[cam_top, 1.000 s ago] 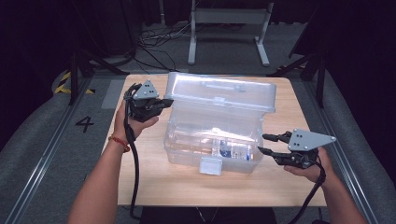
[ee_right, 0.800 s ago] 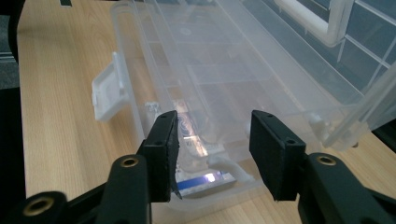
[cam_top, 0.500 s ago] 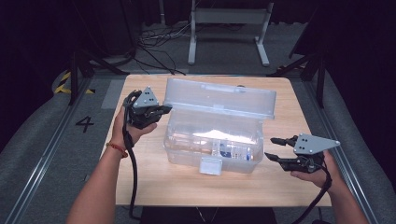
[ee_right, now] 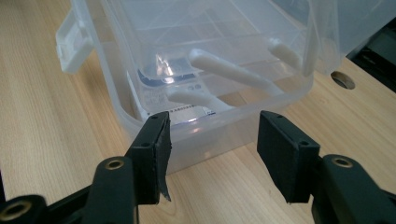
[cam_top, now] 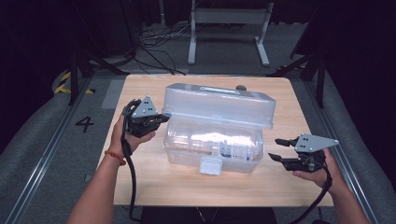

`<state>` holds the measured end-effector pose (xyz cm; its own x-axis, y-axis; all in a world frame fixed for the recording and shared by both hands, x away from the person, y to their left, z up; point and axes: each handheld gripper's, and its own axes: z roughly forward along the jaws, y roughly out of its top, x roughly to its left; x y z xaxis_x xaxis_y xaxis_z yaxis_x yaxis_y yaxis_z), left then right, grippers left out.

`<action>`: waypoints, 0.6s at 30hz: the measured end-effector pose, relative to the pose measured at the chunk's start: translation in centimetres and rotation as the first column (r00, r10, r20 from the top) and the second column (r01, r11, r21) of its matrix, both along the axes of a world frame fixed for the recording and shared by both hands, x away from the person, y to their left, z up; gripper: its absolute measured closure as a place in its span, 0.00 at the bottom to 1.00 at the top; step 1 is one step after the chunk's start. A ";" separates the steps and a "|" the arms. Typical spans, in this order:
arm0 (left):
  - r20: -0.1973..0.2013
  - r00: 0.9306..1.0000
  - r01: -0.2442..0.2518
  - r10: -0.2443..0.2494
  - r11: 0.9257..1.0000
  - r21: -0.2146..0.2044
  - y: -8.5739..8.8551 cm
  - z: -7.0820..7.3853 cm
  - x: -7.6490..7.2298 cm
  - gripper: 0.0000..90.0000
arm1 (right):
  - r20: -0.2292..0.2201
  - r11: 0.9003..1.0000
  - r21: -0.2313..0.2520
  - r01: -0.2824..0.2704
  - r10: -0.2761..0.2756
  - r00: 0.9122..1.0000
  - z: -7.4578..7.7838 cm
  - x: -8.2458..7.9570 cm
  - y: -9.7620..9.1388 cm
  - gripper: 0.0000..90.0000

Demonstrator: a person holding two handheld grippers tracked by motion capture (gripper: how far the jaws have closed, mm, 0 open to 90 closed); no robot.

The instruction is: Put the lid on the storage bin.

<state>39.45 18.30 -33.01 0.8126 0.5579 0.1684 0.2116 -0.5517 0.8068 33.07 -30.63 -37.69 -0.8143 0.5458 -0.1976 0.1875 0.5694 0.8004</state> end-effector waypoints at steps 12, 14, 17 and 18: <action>-0.006 1.000 0.011 -0.011 1.000 -0.008 0.1 -1.0 -1.0 1.00 | -0.032 1.000 -0.011 0.012 -0.012 0.999 -1.4 0.4 -0.2 0.49; -0.008 1.000 0.013 -0.013 1.000 -0.006 0.2 -1.2 -1.1 1.00 | -0.039 1.000 -0.010 0.013 -0.013 0.999 -1.6 0.4 -0.2 0.49; -0.017 1.000 0.013 -0.013 1.000 -0.015 0.2 -1.5 -1.3 1.00 | -0.043 1.000 -0.012 0.017 -0.017 0.999 -1.9 0.4 -0.1 0.49; -0.015 1.000 0.014 -0.014 1.000 -0.014 0.3 -1.5 -1.3 1.00 | -0.048 1.000 -0.014 0.016 -0.016 0.999 -2.1 0.5 -0.1 0.49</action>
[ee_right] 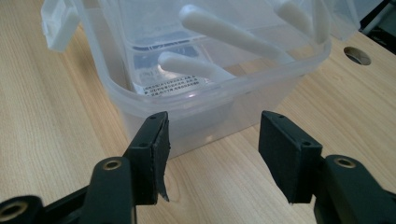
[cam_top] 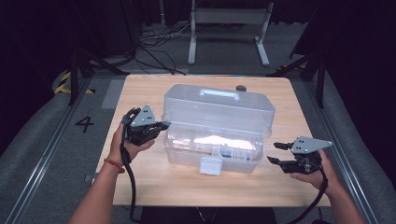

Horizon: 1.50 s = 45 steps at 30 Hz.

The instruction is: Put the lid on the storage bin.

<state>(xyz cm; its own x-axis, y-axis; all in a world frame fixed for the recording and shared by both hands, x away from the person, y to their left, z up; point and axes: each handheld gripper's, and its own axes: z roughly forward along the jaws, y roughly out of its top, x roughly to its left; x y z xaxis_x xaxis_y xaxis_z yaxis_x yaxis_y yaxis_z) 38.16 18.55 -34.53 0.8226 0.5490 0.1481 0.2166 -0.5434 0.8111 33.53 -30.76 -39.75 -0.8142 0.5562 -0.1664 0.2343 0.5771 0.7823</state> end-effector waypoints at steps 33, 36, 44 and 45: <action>-0.039 0.999 -0.009 0.008 1.000 -0.028 1.1 -2.7 -1.6 1.00 | -0.123 0.996 -0.052 0.071 -0.077 0.989 -4.7 0.0 -1.8 0.43; -0.053 0.998 -0.017 0.016 1.000 -0.025 1.2 -3.1 -1.7 1.00 | -0.126 0.996 -0.058 0.073 -0.080 0.989 -4.8 0.0 -1.7 0.43; -0.069 0.997 -0.021 0.022 1.000 0.018 1.1 -4.1 -2.0 1.00 | -0.136 0.996 -0.047 0.081 -0.087 0.987 -5.3 -0.1 -1.7 0.43; -0.072 0.997 -0.022 0.022 1.000 0.005 1.1 -4.2 -2.1 0.99 | -0.137 0.996 -0.045 0.081 -0.087 0.987 -5.4 -0.2 -1.7 0.43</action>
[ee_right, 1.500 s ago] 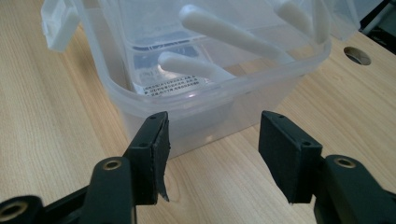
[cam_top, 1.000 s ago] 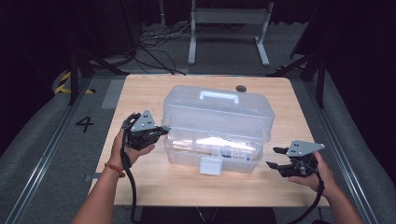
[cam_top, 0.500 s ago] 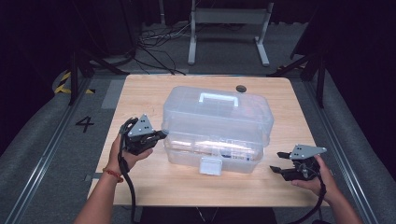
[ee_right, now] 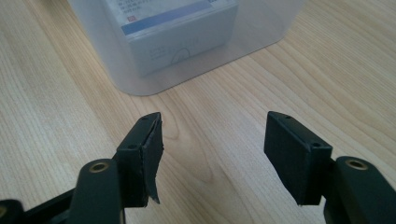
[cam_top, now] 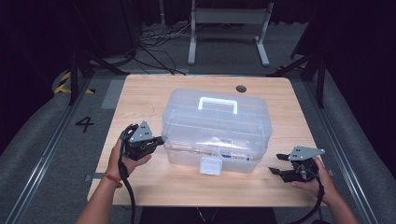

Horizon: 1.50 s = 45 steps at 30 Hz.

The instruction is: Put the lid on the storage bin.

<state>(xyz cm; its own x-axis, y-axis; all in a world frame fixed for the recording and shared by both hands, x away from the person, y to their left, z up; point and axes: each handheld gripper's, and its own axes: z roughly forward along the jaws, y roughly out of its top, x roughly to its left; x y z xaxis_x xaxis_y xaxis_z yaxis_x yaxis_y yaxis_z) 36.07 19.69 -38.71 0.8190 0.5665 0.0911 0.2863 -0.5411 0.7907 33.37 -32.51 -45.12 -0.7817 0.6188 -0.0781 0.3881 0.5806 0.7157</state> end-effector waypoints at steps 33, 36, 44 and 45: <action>-0.025 0.999 -0.037 0.036 0.999 -0.015 1.4 -2.5 -2.1 0.90 | -0.018 1.000 0.003 0.000 0.000 1.000 -1.5 -0.4 0.6 0.42; -0.039 0.998 -0.050 0.050 0.999 0.007 1.6 -2.9 -2.2 0.77 | -0.012 1.000 0.001 -0.002 0.002 1.000 -1.5 -0.4 0.6 0.40; -0.106 0.986 -0.117 0.127 0.989 0.092 3.2 -5.2 -2.5 0.45 | 0.004 0.999 -0.026 0.032 -0.032 0.999 -1.2 -0.1 0.0 0.34; -0.110 0.985 -0.124 0.134 0.988 0.096 3.5 -5.4 -2.6 0.42 | 0.004 0.999 -0.032 0.035 -0.035 0.999 -1.1 0.0 -0.1 0.34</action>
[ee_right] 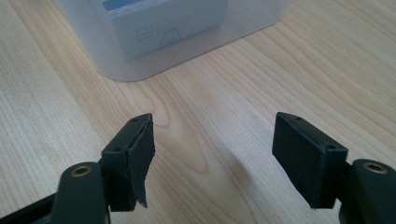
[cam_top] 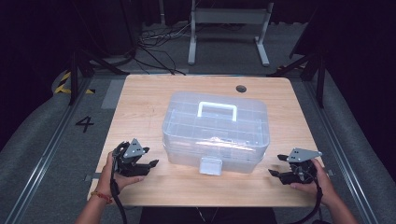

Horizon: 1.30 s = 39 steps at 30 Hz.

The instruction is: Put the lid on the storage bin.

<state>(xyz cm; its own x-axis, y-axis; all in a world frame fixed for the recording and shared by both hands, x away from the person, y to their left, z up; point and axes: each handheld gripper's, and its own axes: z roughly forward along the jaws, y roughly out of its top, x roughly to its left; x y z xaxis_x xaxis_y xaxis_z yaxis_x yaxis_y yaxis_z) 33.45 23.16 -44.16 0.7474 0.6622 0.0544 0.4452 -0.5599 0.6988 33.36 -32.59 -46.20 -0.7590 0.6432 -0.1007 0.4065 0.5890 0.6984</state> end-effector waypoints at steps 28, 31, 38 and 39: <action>-0.061 0.993 -0.102 0.100 0.994 -0.027 3.6 -4.0 -2.0 0.18 | -0.043 0.973 0.100 0.210 -0.206 0.978 -2.3 -1.6 -6.0 0.26; -0.057 0.995 -0.089 0.088 0.996 -0.022 3.7 -4.0 -2.0 0.18 | -0.038 0.965 0.121 0.235 -0.232 0.972 -2.5 -1.9 -6.5 0.25; -0.066 0.994 -0.093 0.091 0.995 -0.033 3.7 -4.1 -2.0 0.18 | -0.042 0.963 0.119 0.242 -0.239 0.970 -2.5 -1.8 -6.4 0.24; -0.065 0.994 -0.094 0.091 0.995 -0.032 3.7 -4.1 -2.0 0.18 | -0.044 0.962 0.119 0.244 -0.240 0.970 -2.5 -1.8 -6.4 0.24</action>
